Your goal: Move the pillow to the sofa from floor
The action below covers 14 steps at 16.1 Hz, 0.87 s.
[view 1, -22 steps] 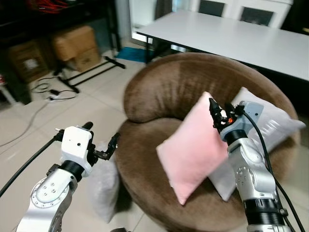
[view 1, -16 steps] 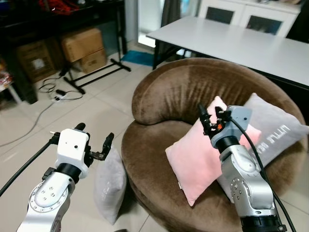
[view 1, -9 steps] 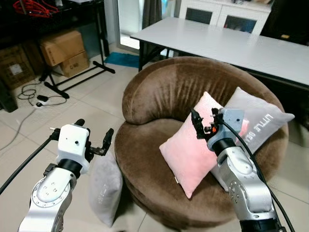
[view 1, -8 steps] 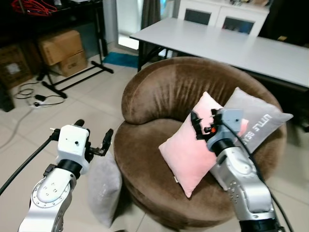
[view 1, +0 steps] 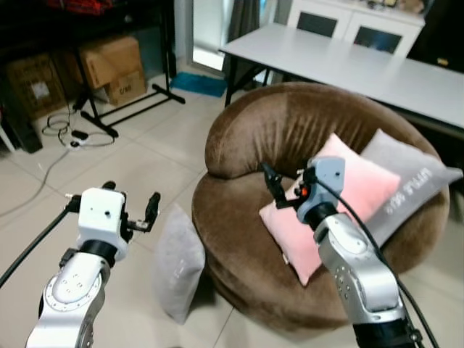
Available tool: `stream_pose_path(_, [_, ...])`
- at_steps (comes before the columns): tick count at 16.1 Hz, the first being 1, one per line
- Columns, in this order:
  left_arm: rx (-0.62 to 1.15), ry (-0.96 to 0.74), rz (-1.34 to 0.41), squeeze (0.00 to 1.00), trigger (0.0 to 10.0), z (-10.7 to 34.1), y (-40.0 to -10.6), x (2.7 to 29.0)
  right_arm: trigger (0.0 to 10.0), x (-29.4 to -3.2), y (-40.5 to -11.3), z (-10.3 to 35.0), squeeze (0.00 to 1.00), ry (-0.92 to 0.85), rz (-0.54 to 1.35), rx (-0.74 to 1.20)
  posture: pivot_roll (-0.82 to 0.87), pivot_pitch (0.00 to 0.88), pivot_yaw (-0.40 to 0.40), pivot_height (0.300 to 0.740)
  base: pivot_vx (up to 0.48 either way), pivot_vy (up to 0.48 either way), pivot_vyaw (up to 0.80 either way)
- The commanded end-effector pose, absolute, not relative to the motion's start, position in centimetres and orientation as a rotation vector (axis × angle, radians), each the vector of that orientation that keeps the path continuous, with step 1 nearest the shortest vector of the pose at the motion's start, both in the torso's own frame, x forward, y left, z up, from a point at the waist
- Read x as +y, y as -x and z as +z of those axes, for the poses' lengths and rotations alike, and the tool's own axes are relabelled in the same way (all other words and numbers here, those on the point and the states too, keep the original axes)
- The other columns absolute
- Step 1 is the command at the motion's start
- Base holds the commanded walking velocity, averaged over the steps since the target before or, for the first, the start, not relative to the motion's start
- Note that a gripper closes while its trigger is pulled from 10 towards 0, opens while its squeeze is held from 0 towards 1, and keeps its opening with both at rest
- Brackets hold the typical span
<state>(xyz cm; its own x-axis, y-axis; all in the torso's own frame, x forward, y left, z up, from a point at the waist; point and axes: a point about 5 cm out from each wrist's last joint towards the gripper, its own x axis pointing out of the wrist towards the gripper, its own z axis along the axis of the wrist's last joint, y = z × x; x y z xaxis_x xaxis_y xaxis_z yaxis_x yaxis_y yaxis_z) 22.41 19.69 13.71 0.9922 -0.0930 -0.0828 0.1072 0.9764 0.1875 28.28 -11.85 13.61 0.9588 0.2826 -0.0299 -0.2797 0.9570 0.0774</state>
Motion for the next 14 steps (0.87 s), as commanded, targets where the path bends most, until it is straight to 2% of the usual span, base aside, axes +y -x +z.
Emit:
stream_pose_path(1, [0.074, -0.194, -0.113, 0.0, 10.0, 13.7, -22.5, 19.3, 10.0, -12.5, -28.5, 13.8, 1.0, -0.065, 0.256, 0.038, 0.0, 0.0, -0.056, 0.74, 0.0, 0.27, 0.0])
stream_pose_path(3, [0.067, -0.175, -0.1, 0.0, 10.0, 13.7, -22.6, 19.3, 10.0, -12.5, -28.5, 13.7, 1.0, -0.062, 0.265, 0.069, -0.01, 0.0, -0.051, 0.74, 0.0, 0.137, 0.0])
stream_pose_path(4, [0.067, -0.161, -0.098, 0.11, 10.0, 13.7, -22.7, 19.3, 10.0, -12.3, -28.4, 13.7, 1.0, -0.035, 0.284, 0.068, 0.0, 0.0, -0.051, 0.74, 0.0, 0.0, 0.0])
stream_pose_path(5, [0.073, -0.158, -0.101, 0.93, 10.0, 13.6, -22.7, 19.3, 10.0, -12.2, -28.4, 13.7, 1.0, -0.029, 0.292, 0.066, 0.0, 0.0, -0.051, 0.74, 0.0, 0.0, 0.58])
stream_pose_path(6, [0.081, -0.161, -0.1, 1.0, 10.0, 13.6, -22.7, 19.3, 10.0, -12.0, -28.4, 13.8, 1.0, -0.025, 0.297, 0.058, -0.01, 0.0, -0.049, 0.74, 0.0, 0.0, 0.8])
stream_pose_path(9, [0.075, -0.16, -0.091, 1.0, 10.0, 13.7, -22.8, 19.6, 10.0, -12.2, -28.6, 14.2, 1.0, 0.081, 0.289, 0.016, 0.0, 0.0, -0.049, 0.74, 0.0, 0.0, 0.8])
stream_pose_path(10, [0.069, -0.161, -0.089, 1.0, 10.0, 13.8, -22.8, 19.8, 10.0, -12.0, -28.5, 14.5, 1.0, 0.011, 0.302, -0.011, 0.0, 0.0, -0.05, 0.74, 0.0, 0.0, 0.79])
stream_pose_path(14, [0.059, -0.16, -0.077, 1.0, 10.0, 14.0, -22.8, 20.1, 10.0, -11.1, -28.2, 14.3, 1.0, 0.002, 0.378, 0.012, 0.0, 0.0, -0.049, 0.74, 0.0, 0.0, 0.78])
